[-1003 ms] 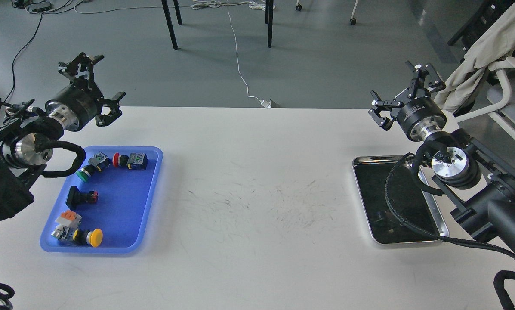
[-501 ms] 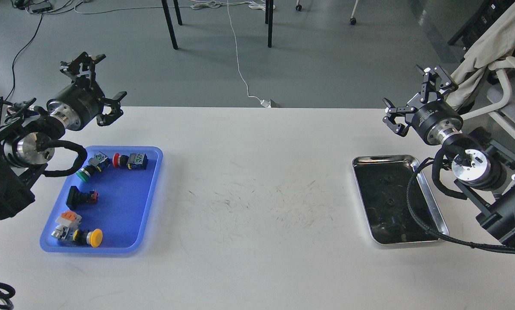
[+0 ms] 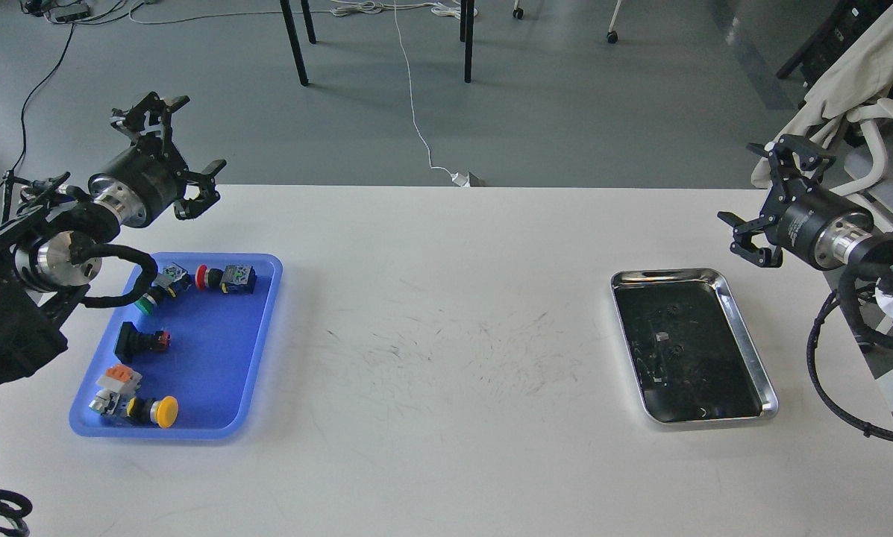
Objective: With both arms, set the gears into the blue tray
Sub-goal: 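Raise the right gripper up and away from the steel tray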
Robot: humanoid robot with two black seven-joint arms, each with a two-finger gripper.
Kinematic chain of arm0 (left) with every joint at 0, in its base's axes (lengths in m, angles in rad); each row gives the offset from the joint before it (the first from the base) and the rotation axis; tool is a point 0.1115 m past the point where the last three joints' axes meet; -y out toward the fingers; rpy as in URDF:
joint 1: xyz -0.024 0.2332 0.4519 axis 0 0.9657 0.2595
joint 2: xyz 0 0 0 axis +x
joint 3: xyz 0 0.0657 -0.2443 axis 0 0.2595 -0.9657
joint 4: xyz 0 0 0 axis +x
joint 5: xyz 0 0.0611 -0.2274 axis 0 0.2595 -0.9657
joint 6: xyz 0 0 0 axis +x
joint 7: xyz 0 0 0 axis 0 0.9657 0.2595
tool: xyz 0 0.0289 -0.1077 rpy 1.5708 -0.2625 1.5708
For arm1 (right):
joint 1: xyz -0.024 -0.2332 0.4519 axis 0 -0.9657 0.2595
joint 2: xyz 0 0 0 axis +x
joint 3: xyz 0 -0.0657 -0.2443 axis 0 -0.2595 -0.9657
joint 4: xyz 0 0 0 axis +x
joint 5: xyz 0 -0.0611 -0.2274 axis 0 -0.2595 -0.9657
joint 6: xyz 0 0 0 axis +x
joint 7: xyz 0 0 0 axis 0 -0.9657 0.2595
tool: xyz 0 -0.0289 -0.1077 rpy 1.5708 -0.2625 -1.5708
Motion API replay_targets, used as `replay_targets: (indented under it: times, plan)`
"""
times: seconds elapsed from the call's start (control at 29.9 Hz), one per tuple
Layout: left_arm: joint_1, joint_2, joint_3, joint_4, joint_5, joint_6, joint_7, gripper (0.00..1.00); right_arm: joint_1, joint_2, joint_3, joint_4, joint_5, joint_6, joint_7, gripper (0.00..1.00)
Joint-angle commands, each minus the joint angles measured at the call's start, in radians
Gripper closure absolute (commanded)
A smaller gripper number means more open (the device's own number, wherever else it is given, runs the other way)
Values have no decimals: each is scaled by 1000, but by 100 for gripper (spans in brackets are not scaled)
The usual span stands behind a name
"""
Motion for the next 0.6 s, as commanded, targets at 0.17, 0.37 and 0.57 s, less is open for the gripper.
replay_targets:
  times: [0.17,0.37,0.57]
  plan:
    - [1,-3,-7,0,-2,-3,-2,1,23,-66,-30,71,-94,23,-33,1]
    - [2,-6,-8,1,-2,-4,-2,1,73,-67,-36,54,-171,40,-25,2]
    - [4,-7,-11,-1,-2,-3,-3,1,76,-86,-27,66,-213,53,-22,2]
